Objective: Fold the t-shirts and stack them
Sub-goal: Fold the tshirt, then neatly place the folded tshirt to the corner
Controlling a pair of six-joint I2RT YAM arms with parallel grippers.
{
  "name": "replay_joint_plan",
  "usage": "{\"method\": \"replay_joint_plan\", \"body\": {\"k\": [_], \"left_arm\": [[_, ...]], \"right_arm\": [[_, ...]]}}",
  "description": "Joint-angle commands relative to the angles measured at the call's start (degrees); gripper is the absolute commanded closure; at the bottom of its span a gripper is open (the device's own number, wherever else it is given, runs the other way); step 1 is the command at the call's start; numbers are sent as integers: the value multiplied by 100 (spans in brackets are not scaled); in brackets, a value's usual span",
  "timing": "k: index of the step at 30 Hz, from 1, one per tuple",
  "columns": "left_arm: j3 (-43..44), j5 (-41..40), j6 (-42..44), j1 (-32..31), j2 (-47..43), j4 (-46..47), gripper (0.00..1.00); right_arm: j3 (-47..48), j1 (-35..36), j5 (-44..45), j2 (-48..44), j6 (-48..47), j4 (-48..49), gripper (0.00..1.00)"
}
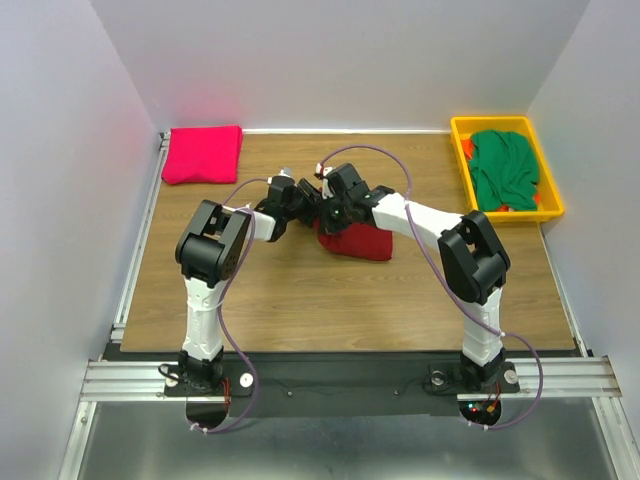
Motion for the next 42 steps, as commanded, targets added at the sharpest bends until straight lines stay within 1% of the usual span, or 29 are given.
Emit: {"method": "replay_joint_plan", "body": {"k": [1,3,5,6,8,9,10,11,12,13,14,15,16,18,19,23,24,26,27,29,30,32,33,36,38,42], "left_arm": [[194,-111,160,-70,15,-168,41],[194,-137,178,-79,15,-213,43],[246,-190,327,-88,15,-282,62],[446,-355,580,-88,32,-631,79],[684,-471,932,-88,41,-993,90],[921,-558,1334,-71,-3,-1299,99],[1019,-594,1556,-62,-38,-1459,100],[1141,-673,1767,-62,-90,-1661,100],[1273,-743,1987,-18,-195,-2011,100],[1283,-787,2285,17,-257,-2084,100],[1309,-814,2479,113,-380,-2215,100],[1362,-953,2664,149,-407,-2321,100],[1415,-998,3048,201,-442,-2418,100],[1651,-1095,3376,350,-477,-2724,100],[1739,-1130,3699,403,-469,-2892,100],[2381,-1332,4395,667,-390,-3279,100],[2678,-1368,4745,789,-320,-3472,100],[2969,-1281,5116,931,-249,-3735,100],[3319,-1228,5413,992,-153,-3842,100],[3681,-1052,5723,1212,-47,-4018,100],[4048,-965,5916,1291,57,-4192,100],[4393,-937,6084,1441,172,-4396,100],[4699,-998,6198,1467,251,-4449,100],[5183,-1078,6663,1538,366,-4554,100],[5500,-1122,6769,1564,453,-4616,100],[5871,-1218,7112,1634,559,-4660,100]], "right_arm": [[159,-73,103,-211,160,383,99],[203,-91,68,-202,178,392,99],[212,-99,-28,-202,178,392,99],[221,-108,-133,-228,178,392,99],[212,-108,-187,-281,187,392,93],[186,-134,-213,-333,204,392,80],[177,-178,-222,-377,239,384,70],[159,-231,-265,-421,274,383,57],[142,-388,-309,-474,310,383,34],[107,-468,-371,-526,301,375,26],[98,-660,-397,-614,258,383,17],[80,-758,-424,-667,231,383,13],[37,-863,-520,-720,205,375,8],[-7,-1161,-626,-877,152,375,0],[-34,-1250,-661,-922,126,357,0],[-95,-1584,-627,-1098,-94,313,0],[-96,-1689,-600,-1124,-164,278,0],[-113,-1769,-574,-1142,-217,260,0],[-157,-1830,-565,-1168,-252,252,0],[-192,-1866,-556,-1195,-279,225,0],[-236,-1875,-547,-1204,-288,225,0],[-262,-1875,-547,-1230,-288,216,0],[-289,-1883,-547,-1230,-288,216,0],[-298,-1883,-556,-1204,-262,216,0],[-289,-1883,-582,-1177,-261,216,0],[-254,-1883,-609,-1142,-288,208,0]]}}
